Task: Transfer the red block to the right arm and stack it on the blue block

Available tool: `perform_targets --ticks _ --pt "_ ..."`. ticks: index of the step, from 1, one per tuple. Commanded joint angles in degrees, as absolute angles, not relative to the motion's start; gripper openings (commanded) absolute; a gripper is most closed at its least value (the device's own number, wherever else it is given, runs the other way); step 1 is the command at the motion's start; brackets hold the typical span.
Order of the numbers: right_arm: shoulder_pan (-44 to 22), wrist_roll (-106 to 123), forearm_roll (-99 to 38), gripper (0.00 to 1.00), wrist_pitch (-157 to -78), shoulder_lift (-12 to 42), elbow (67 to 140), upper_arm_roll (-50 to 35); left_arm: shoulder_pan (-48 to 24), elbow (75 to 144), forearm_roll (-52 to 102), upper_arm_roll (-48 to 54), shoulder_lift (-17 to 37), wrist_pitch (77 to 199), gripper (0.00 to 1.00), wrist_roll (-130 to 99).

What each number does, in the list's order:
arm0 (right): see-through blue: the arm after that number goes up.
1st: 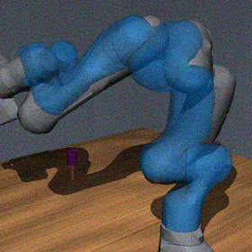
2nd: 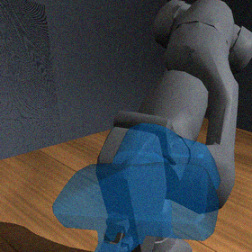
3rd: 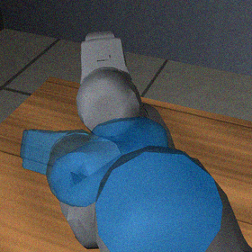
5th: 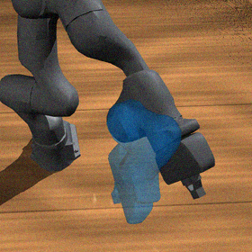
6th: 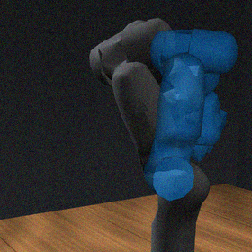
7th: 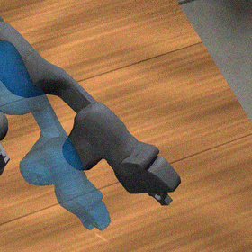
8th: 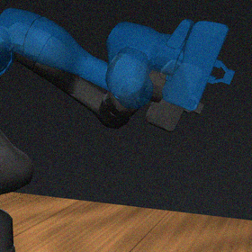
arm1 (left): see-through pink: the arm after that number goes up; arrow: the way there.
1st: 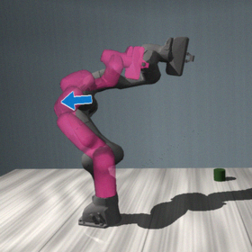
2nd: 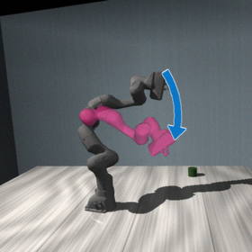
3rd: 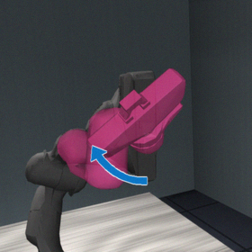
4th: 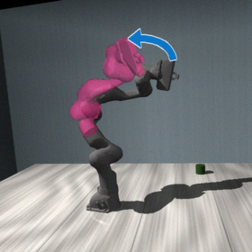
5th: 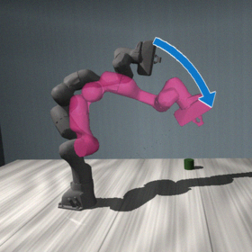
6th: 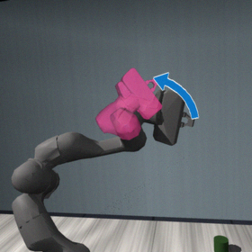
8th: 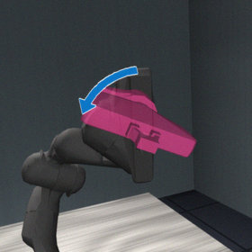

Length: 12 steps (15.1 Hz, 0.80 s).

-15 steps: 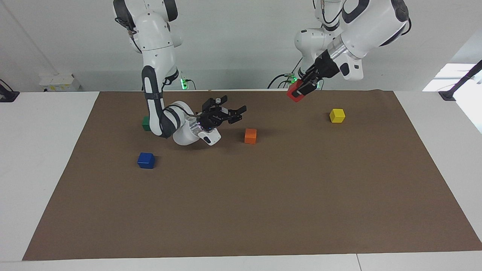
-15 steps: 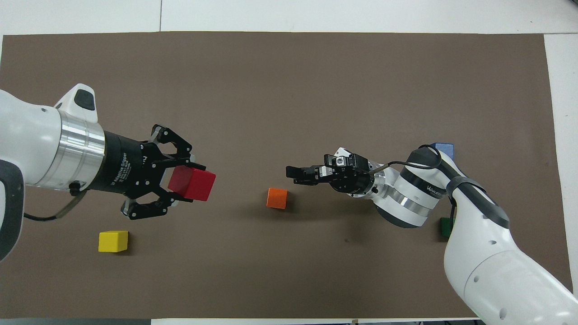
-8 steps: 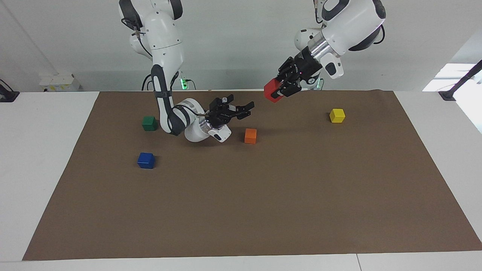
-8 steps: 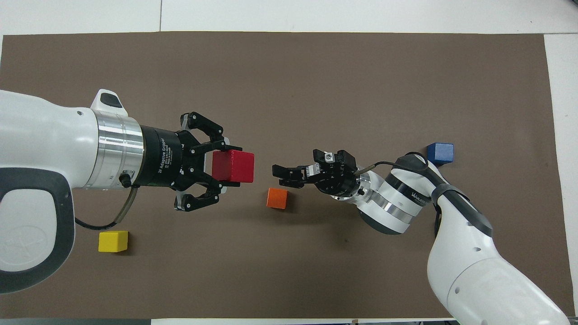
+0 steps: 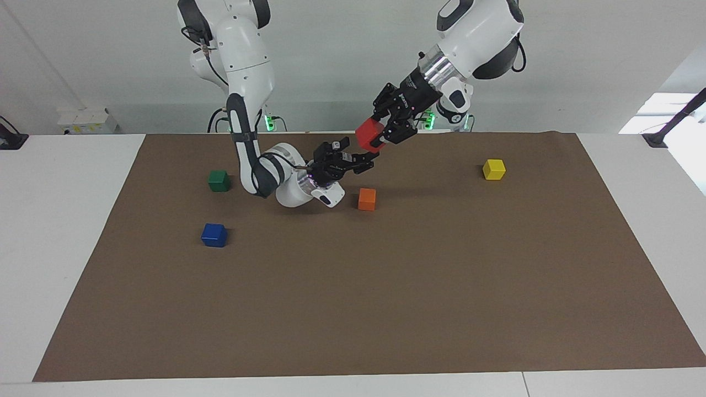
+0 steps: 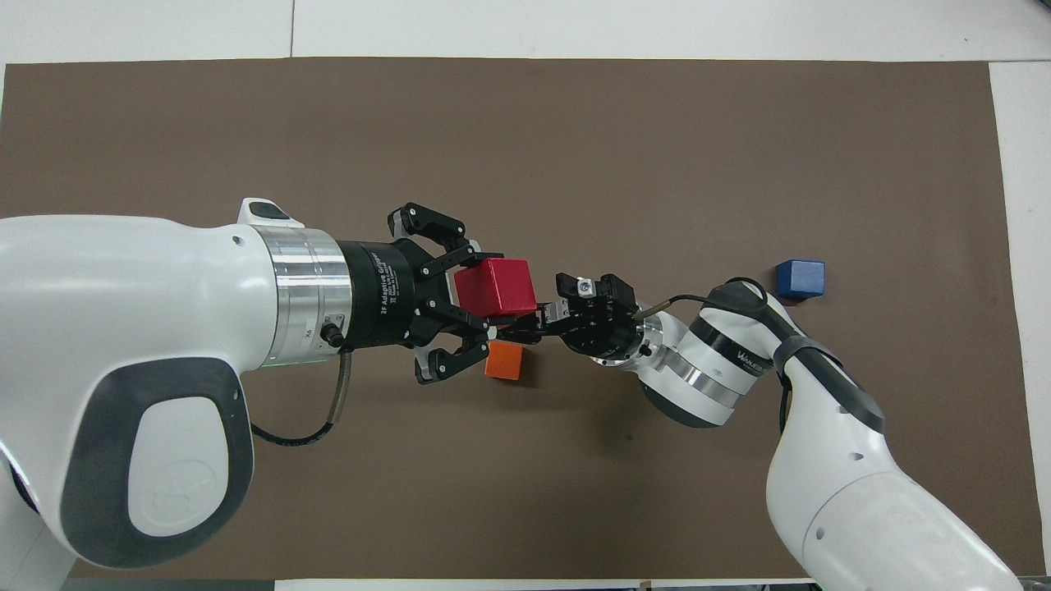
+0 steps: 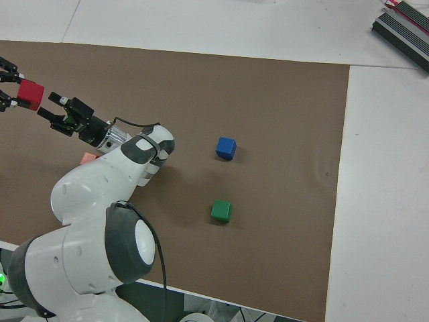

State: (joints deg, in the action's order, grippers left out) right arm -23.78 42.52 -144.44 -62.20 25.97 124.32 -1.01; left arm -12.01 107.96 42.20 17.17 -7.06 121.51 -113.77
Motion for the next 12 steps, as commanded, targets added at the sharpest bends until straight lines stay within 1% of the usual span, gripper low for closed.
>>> perform_targets --ticks 1,5,8,9,10,11,12 --pt "-25.2 41.7 -148.1 1.0 -63.5 26.7 123.0 -1.2 -12.5 110.1 43.3 16.4 -8.4 122.8 0.0 -117.3" --pt "-25.6 41.8 -148.4 0.99 -63.9 26.7 122.6 -1.2 -12.8 110.5 40.2 16.6 -8.2 122.8 0.0 -120.2" --pt "-25.2 41.7 -148.4 0.94 -64.6 26.7 122.2 -1.1 -13.3 110.9 39.7 16.6 -8.3 121.8 0.0 -119.6" --pt "-25.3 41.7 -148.4 0.81 -64.9 26.7 122.2 -1.1 -13.3 111.1 39.6 16.6 -8.4 121.4 0.0 -119.5" --pt "-25.5 41.7 -148.4 0.61 -65.0 26.7 122.1 -1.1 -13.3 111.2 39.6 16.6 -8.4 120.9 0.0 -119.3" --pt "-25.5 41.8 -148.4 0.22 -65.1 26.7 122.1 -1.1 -13.3 111.2 39.6 16.6 -8.4 120.6 0.0 -118.8" --pt "-25.6 42.0 -148.4 0.0 -65.1 26.7 122.2 -1.1 -13.3 111.2 39.6 16.6 -8.4 120.2 0.0 -118.5"
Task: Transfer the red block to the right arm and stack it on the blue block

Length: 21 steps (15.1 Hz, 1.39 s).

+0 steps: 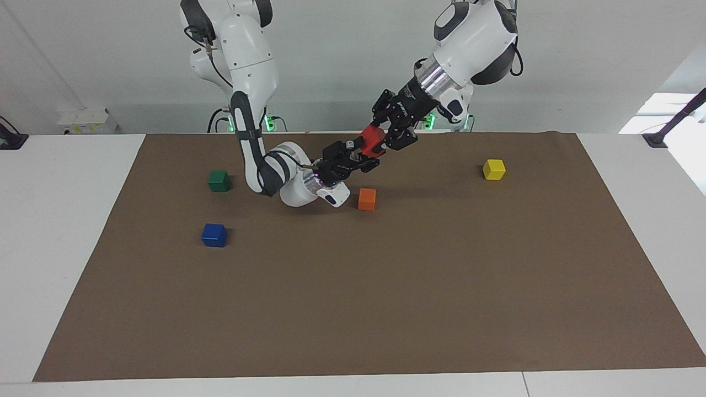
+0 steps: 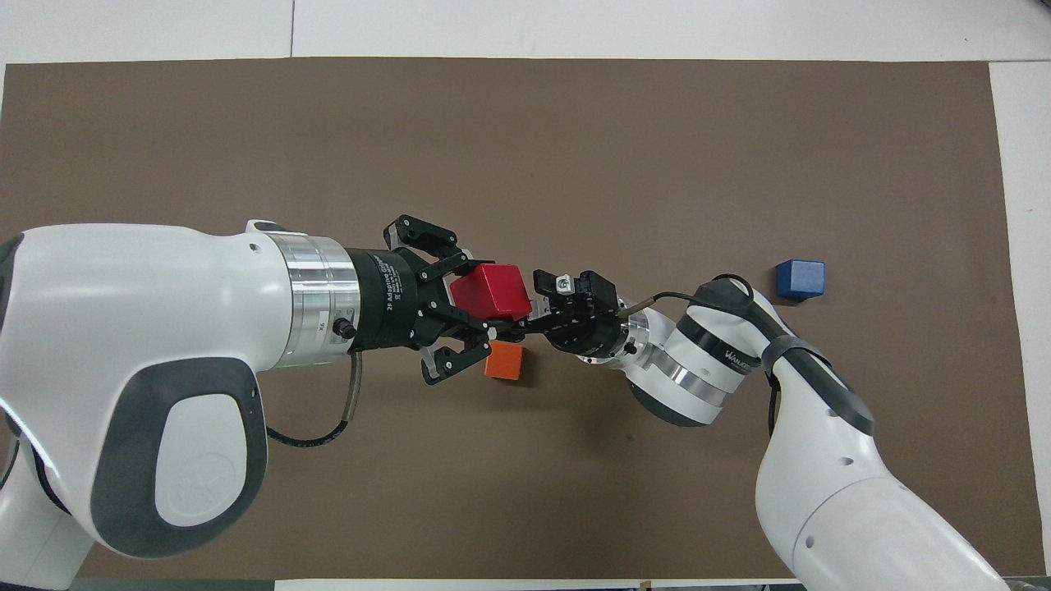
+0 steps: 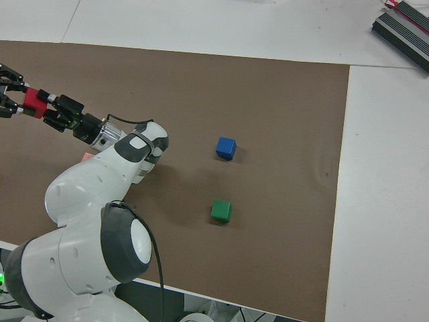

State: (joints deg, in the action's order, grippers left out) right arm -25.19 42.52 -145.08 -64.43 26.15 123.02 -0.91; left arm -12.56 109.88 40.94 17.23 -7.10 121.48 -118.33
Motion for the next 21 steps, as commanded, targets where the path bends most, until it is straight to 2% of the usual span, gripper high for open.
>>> perform_targets --ticks 1,6,7,8,10,14,18,21 --pt "-25.5 42.0 -148.1 0.0 -65.2 26.7 122.2 -1.1 -13.3 111.2 39.6 16.6 -8.5 119.9 0.0 -118.0" --pt "-25.5 42.6 -148.1 0.0 -67.0 26.3 122.2 -1.1 -13.3 110.9 39.6 16.6 -8.5 118.6 0.0 -113.0" --pt "-25.6 42.7 -148.2 0.0 -67.7 26.0 122.1 -1.1 -13.3 110.6 39.6 16.6 -8.5 118.0 0.33 -111.5" --pt "-25.6 42.8 -148.1 0.0 -68.5 25.8 122.1 -1.1 -12.8 110.0 39.6 16.4 -8.5 117.1 0.99 -111.1" --pt "-25.6 42.8 -148.1 0.0 -69.8 25.0 122.1 -1.1 -11.9 109.1 37.1 15.8 -9.8 115.5 1.0 -109.9" --pt "-25.0 41.2 -147.7 0.0 -71.4 22.5 122.3 -1.1 -4.2 108.8 35.5 15.4 -11.6 106.9 1.0 -97.7" --pt "-24.2 41.2 -142.8 0.0 -83.4 17.5 122.2 -0.7 4.6 109.9 28.8 15.4 -13.0 99.6 1.0 -72.9" --pt "-21.1 40.9 -132.1 0.0 -92.0 13.1 122.3 -0.7 12.4 110.0 24.1 15.4 -13.1 98.6 1.0 -58.6"
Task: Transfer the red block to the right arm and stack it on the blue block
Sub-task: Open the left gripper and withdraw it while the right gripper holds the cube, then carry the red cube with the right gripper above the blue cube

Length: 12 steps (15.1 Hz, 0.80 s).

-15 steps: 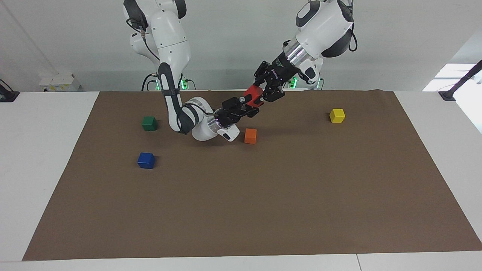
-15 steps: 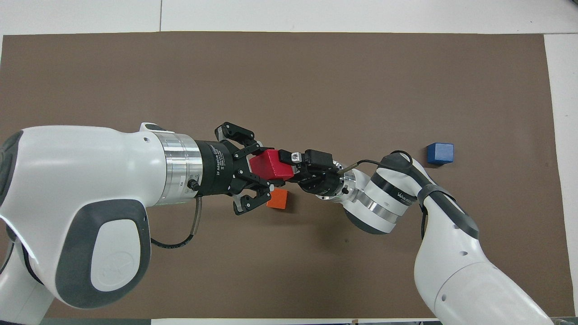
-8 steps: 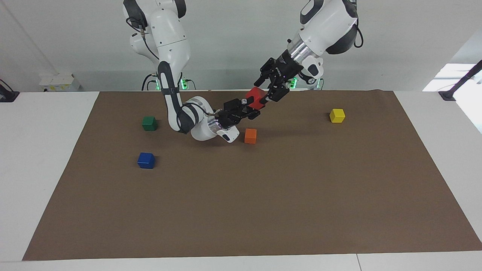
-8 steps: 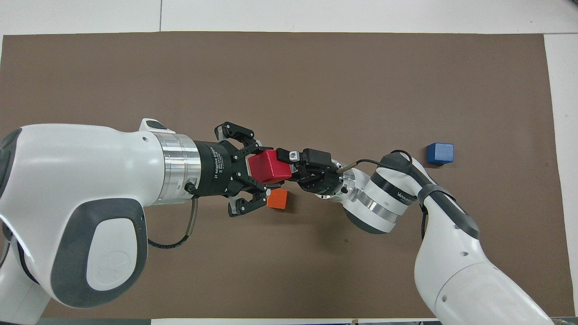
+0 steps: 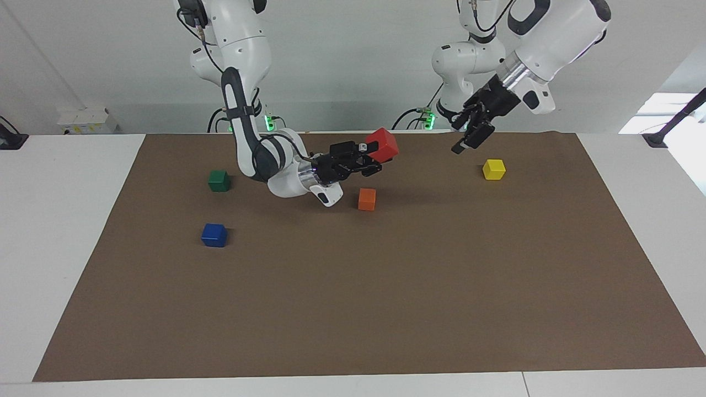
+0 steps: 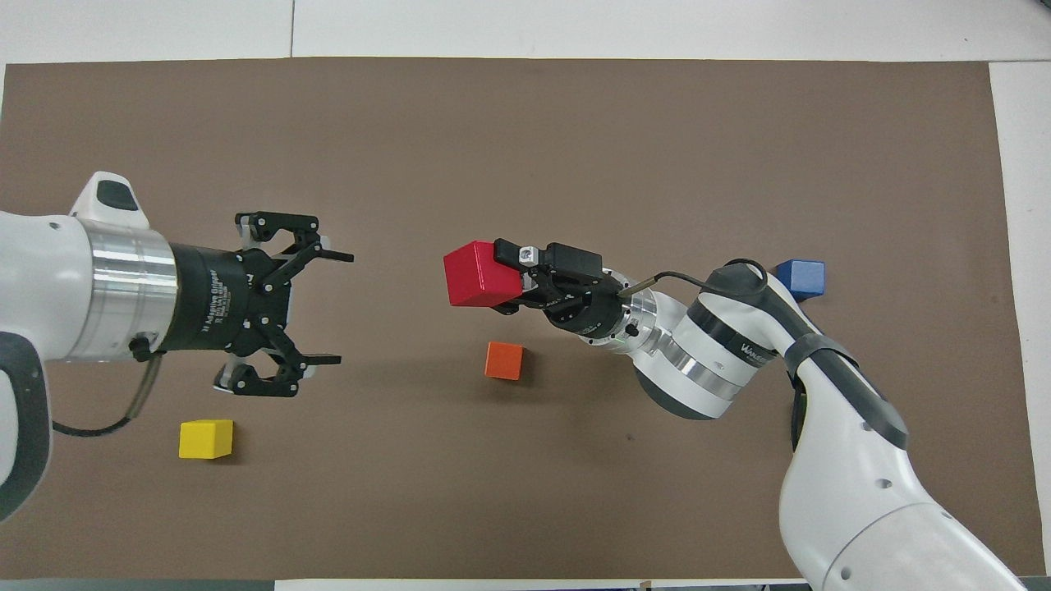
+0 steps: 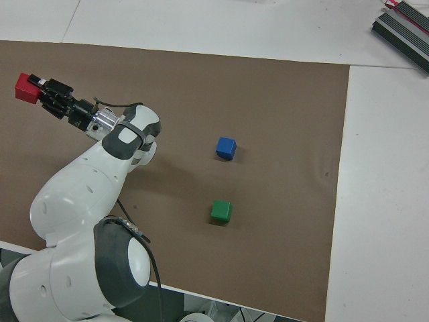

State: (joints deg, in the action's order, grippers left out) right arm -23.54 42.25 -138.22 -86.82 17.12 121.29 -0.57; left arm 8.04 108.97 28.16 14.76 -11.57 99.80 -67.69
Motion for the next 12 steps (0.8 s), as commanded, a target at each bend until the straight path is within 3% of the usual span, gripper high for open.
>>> perform_targets --ticks 1,5,8,12 --pt "-20.1 39.9 -128.2 0.0 -96.6 10.8 122.3 -0.7 12.7 110.0 19.9 15.4 -12.8 99.0 1.0 -51.2" --pt "-17.4 32.2 -107.8 0.0 -110.7 3.8 121.5 -0.6 15.4 108.6 6.3 15.3 -9.8 99.8 1.0 -27.5" --pt "-15.4 30.4 -97.3 0.0 -112.1 2.4 121.3 -0.4 15.6 107.0 -1.1 15.1 -8.1 100.0 1.0 -12.0" --pt "-10.9 21.8 -73.9 0.0 -111.9 0.9 117.9 -0.3 15.3 97.1 -2.0 13.9 -2.6 92.8 1.0 -5.7"
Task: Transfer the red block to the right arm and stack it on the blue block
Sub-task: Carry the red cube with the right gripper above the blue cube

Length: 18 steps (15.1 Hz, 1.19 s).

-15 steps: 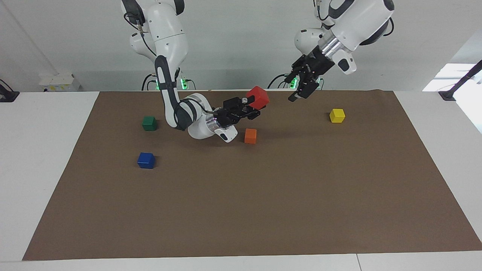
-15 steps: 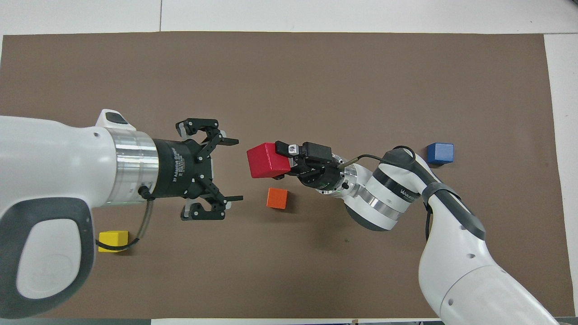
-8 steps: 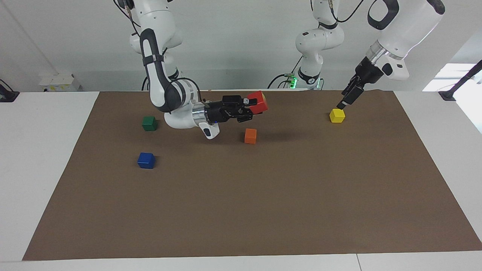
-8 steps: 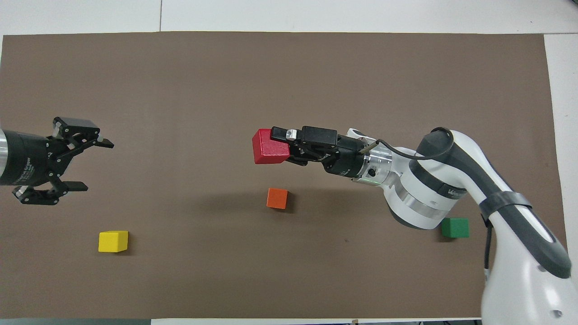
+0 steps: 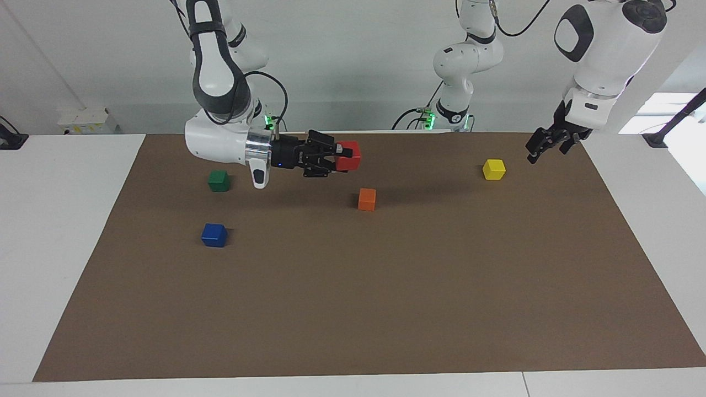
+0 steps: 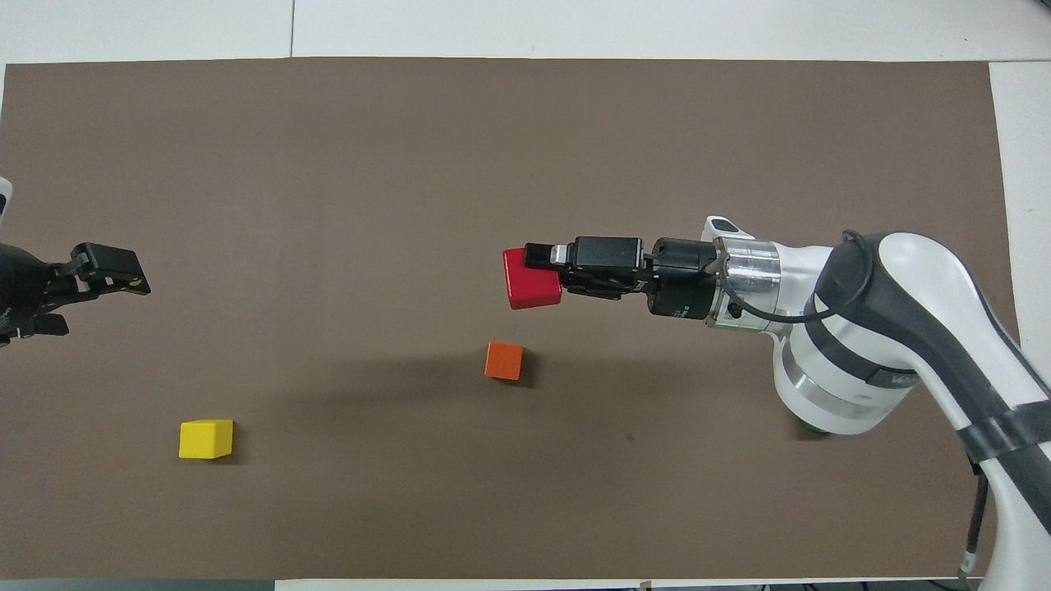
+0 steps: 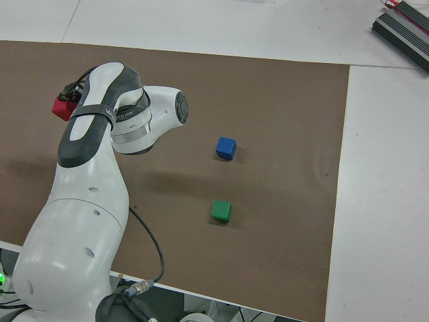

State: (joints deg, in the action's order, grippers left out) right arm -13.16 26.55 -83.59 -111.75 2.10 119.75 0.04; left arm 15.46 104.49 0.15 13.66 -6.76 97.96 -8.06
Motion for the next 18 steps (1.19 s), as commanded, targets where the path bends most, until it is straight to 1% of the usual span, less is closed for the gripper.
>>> perform_targets --ticks 1,3,4,5,6,8,12,15,17,18 --pt "-9.9 20.1 -67.9 0.0 -111.8 0.6 117.2 -0.4 14.7 95.2 -2.2 14.1 -1.7 91.2 1.0 -5.7" --pt "-8.9 15.8 -56.7 0.0 -111.1 -0.4 115.1 -0.3 12.9 91.2 -2.0 13.7 0.9 88.8 1.0 -5.7" --pt "-8.5 14.3 -51.3 0.0 -111.1 -0.9 114.4 -0.4 10.6 89.8 -2.3 12.1 1.5 88.2 1.0 -5.7" --pt "-8.4 13.1 -46.3 0.0 -111.0 -1.3 113.6 -0.3 7.8 88.7 -2.0 8.3 2.1 87.5 1.0 -5.7" --pt "-8.3 12.2 -41.2 0.0 -111.0 -1.8 113.4 -0.3 5.0 87.8 -2.0 4.5 2.1 86.8 1.0 -5.7" --pt "-7.4 12.0 -30.1 0.0 -110.9 -2.0 113.2 -0.4 2.3 87.7 -1.7 1.9 1.6 86.3 1.0 -5.7" --pt "-4.9 5.3 -13.5 0.0 -111.0 -1.8 113.3 -0.4 2.1 91.7 -1.7 1.8 -1.5 85.0 1.0 -5.5" --pt "-4.7 0.5 -4.4 0.0 -111.9 -1.7 114.0 -0.4 2.1 91.5 -1.6 2.3 -1.5 85.0 1.0 -5.9" --pt "-4.7 -3.3 1.2 0.0 -112.2 -1.2 114.3 -0.4 2.1 91.0 -1.6 2.6 -2.5 84.5 1.0 -6.1" --pt "-4.7 -5.2 4.0 0.0 -115.0 -1.1 115.9 -0.4 2.2 91.1 -1.6 2.6 -2.6 84.9 1.0 -6.0"
